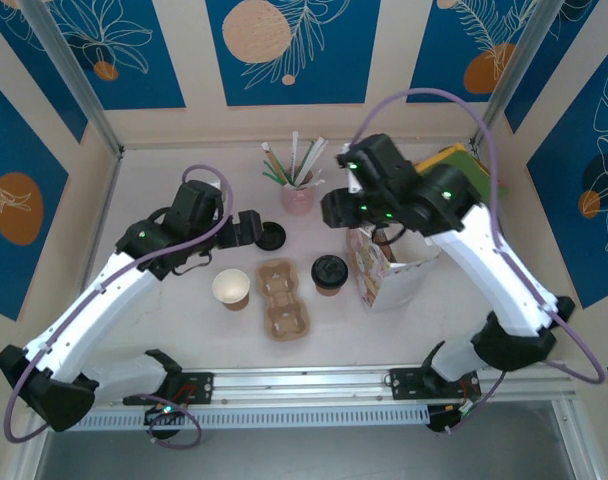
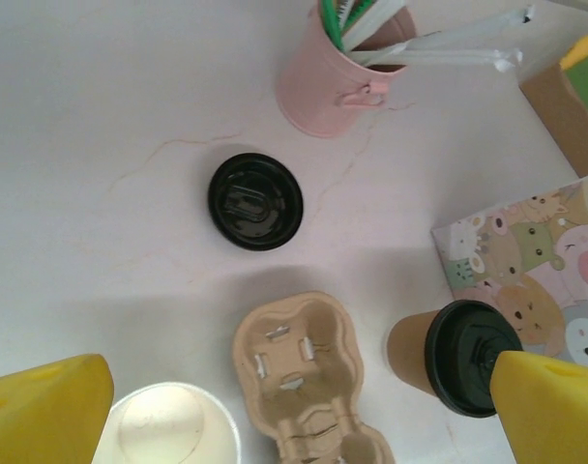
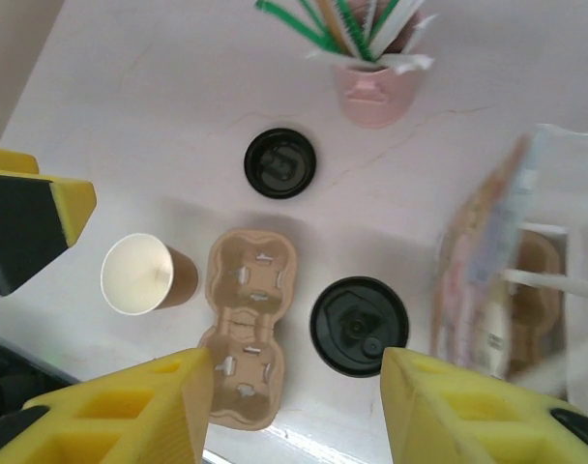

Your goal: Pack the takeout coffee

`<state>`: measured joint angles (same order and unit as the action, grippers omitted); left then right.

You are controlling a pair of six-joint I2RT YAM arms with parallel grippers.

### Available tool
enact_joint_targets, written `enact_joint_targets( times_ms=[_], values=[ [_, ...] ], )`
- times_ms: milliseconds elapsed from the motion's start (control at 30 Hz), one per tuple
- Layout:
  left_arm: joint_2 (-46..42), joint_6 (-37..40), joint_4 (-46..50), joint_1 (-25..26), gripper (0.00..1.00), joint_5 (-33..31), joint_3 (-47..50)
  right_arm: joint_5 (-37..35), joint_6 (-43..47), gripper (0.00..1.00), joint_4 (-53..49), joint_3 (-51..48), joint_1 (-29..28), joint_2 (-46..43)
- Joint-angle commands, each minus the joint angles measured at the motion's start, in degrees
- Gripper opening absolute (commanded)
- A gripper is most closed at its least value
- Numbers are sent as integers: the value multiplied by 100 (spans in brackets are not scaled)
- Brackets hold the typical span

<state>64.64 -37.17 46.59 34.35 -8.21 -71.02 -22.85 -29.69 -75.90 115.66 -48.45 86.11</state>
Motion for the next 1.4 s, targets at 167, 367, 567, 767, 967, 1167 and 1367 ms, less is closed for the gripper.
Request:
enact_joint_targets(
  times_ms=[167,367,567,767,967,1167,1367],
  values=[
    [-948,-119,348,-66,100,-378,650,194,-119,52,-119,271,-499,1190],
    [-1394,-265,615,-65,100,-416,877,422,-212,53,66,-107,-563,1668],
    [-1594,-352,730,-68,100,-380,984,713,-391,56,301,-768,-417,1775],
    [-1622,-304,518,-63,100,52,1104,1020,-547,60,639,-1625,-127,1550],
    [-1501,-306,286,-60,100,487,1201,1239,-670,65,848,-2263,159,1351],
    [-1412,-243,211,-63,100,581,1172,1085,-735,69,733,-2341,238,1343],
    [-1363,-212,158,-64,100,582,1185,940,-835,73,562,-2390,374,1267]
  ],
)
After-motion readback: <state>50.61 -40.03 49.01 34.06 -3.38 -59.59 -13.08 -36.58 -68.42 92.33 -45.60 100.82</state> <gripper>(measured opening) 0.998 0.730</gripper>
